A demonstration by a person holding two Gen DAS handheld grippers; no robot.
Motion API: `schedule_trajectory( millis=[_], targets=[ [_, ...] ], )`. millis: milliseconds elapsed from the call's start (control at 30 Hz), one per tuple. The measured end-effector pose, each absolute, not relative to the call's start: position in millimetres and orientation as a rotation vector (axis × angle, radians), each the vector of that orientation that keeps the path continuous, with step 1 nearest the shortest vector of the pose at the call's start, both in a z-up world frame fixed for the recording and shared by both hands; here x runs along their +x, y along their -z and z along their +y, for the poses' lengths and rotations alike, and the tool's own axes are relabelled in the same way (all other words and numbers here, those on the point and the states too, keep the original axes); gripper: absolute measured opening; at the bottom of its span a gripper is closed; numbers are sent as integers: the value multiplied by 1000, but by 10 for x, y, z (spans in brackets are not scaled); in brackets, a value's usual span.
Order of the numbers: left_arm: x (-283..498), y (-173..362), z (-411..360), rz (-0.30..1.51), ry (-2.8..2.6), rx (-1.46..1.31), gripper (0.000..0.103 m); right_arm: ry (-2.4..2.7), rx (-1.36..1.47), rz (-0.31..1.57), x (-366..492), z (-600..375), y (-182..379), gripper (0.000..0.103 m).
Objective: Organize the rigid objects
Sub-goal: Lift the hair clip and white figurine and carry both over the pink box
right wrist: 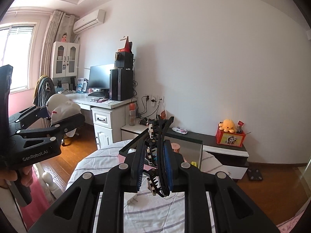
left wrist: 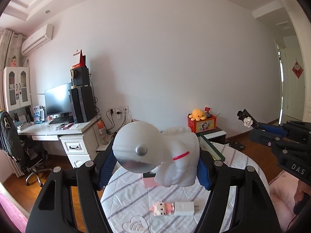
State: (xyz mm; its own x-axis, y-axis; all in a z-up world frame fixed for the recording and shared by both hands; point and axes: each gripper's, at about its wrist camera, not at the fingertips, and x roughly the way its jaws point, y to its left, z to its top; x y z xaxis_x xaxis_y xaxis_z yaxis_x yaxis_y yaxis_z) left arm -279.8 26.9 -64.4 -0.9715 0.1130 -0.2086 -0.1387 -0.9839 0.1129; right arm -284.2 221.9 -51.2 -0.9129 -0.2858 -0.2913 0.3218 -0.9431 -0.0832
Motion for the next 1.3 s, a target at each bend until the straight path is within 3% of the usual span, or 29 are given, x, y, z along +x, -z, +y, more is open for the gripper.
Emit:
schedule_trajectory(
  millis=[600, 967, 1300],
  targets=[
    [-4480, 837, 452, 261, -2982, -481, 71, 2806, 534, 160, -4187, 2565, 710, 19],
    [-5577, 1507, 773, 256, -2845, -764, 71, 2759, 861, 117, -5440, 2655, 1458, 19],
    [-5779, 1863, 998, 320, -2789, -831, 71, 2704, 1042, 111, -5848, 2691, 1898, 19]
  ],
)
